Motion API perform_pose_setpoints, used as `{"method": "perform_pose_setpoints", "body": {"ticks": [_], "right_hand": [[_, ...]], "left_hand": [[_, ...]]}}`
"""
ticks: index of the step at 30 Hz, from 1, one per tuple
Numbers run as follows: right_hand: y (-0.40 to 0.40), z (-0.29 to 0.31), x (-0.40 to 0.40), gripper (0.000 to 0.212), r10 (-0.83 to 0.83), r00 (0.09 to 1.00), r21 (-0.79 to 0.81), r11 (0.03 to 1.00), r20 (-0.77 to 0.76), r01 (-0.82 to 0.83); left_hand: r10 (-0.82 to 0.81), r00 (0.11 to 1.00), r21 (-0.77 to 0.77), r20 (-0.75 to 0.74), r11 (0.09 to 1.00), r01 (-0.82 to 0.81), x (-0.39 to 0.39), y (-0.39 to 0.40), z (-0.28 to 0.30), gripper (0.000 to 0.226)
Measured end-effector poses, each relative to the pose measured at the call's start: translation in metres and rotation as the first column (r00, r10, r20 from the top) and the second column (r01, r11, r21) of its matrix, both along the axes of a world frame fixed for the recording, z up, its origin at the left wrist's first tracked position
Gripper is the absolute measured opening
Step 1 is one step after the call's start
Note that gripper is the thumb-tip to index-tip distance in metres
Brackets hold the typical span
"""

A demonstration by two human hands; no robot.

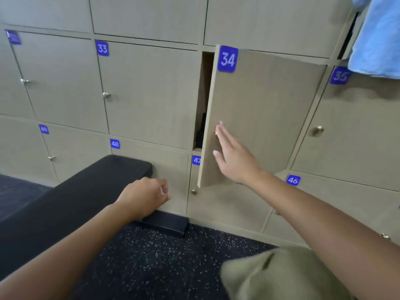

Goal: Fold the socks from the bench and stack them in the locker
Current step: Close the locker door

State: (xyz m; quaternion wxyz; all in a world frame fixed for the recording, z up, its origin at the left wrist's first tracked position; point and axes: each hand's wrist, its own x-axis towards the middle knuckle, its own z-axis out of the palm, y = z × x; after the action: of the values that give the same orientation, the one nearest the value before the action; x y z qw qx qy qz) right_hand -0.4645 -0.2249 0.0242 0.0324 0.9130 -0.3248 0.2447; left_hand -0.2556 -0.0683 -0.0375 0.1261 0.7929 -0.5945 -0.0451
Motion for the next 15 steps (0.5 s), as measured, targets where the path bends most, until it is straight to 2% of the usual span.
{"method": "perform_pose_setpoints", "body": {"ticks": [3, 6, 9, 15], "right_hand": [[-0.035, 0.001, 0.038, 0.072, 0.004, 0.997, -0.013, 1.0, -0.071, -0.005], [-0.073, -0.003, 0.065, 0.072, 0.006, 0.993, -0.066, 0.998, -0.119, -0.014], [-0.11, -0.006, 0.082, 0.072, 0.003, 0.987, -0.123, 0.992, -0.159, -0.023], [-0.173, -0.003, 0.113, 0.077, -0.012, 0.985, -0.119, 0.993, -0.173, -0.009]], "left_hand": [[0.008, 0.999, 0.022, 0.052, 1.0, -0.009, 0.006, -0.009, -0.003, 0.022], [0.023, 0.995, -0.019, 0.093, 1.0, -0.021, 0.01, -0.029, -0.008, 0.027], [0.093, 0.977, -0.028, 0.194, 0.996, -0.089, 0.017, -0.048, -0.014, 0.026], [0.209, 0.965, -0.027, 0.16, 0.978, -0.207, 0.022, -0.088, -0.032, 0.027]]}}
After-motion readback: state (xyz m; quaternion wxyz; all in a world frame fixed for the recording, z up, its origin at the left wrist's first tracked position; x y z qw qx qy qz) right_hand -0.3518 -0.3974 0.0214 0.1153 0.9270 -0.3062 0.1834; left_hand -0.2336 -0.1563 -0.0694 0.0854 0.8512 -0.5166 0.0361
